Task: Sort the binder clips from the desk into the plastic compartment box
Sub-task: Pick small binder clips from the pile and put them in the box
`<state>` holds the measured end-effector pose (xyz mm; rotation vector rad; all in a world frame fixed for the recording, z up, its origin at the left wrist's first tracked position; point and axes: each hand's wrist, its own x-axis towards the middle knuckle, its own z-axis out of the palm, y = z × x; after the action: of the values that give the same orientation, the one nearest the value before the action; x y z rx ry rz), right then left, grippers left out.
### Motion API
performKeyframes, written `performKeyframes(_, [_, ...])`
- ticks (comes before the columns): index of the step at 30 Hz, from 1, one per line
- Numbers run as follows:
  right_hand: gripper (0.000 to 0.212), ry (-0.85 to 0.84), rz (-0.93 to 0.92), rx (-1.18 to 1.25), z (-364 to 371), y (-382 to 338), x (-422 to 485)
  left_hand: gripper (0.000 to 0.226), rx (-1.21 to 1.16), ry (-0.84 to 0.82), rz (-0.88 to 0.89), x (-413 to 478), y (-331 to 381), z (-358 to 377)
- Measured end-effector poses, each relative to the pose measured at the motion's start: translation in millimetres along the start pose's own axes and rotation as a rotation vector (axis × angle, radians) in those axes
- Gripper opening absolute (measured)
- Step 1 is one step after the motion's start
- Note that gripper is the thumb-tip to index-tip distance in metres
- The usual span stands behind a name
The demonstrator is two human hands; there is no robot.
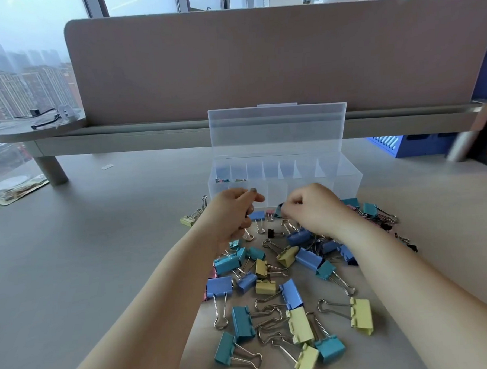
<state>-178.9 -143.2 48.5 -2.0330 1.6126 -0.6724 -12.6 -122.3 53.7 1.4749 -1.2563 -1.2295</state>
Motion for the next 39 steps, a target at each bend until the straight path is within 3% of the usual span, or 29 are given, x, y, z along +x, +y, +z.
performKeyframes(3, [0.021,-0.013,0.167,0.451,-11.7,-0.6,0.9,0.01,0.57,0.13,0.276,3.1,-8.0,2.7])
performKeyframes(6, [0.018,-0.076,0.312,0.914,-18.1,0.3,1.5,0.006,0.74,0.023,0.328,-0.3,-13.1,5.7])
performKeyframes(10, [0.019,-0.165,0.428,1.293,-20.4,4.0,1.7,0.022,0.946,-0.027,0.381,-0.6,-15.3,8.4])
performKeyframes(16, [0.011,-0.214,0.391,1.575,-19.1,7.4,1.7,0.02,0.916,0.006,0.43,-0.1,-17.0,11.6])
performKeyframes(18, [0.012,-0.209,0.366,1.606,-19.2,10.0,1.7,0.018,0.748,0.026,0.371,0.4,-12.0,13.3])
performKeyframes(20, [0.021,-0.186,0.361,1.607,-18.9,12.9,2.4,0.018,0.38,0.008,0.191,0.2,-4.3,12.9])
performKeyframes(23, [0.033,-0.159,0.354,1.542,-19.2,12.1,2.7,0.02,-0.276,-0.094,-0.12,-2.7,6.1,7.4])
performKeyframes(26, [0.026,-0.159,0.306,1.269,-17.5,7.6,0.2,0.026,-0.506,-0.169,-0.221,-2.5,5.4,0.8])
performKeyframes(29, [0.02,-0.116,0.177,0.79,-14.4,3.3,-3.5,0.037,-0.555,-0.183,-0.248,-0.5,3.2,-0.1])
performKeyframes(33, [0.022,-0.099,-0.013,0.078,-9.0,-0.6,-4.7,0.022,-0.562,-0.157,-0.221,1.3,0.3,0.1])
performKeyframes(35, [0.015,-0.148,-0.052,-0.073,-6.5,-4.3,-7.3,0.02,-0.507,-0.137,-0.163,1.2,-0.8,0.1])
performKeyframes(39, [0.025,-0.178,-0.073,-0.285,-2.1,-9.5,-13.8,0.025,-0.191,-0.044,-0.008,2.6,-3.5,2.4])
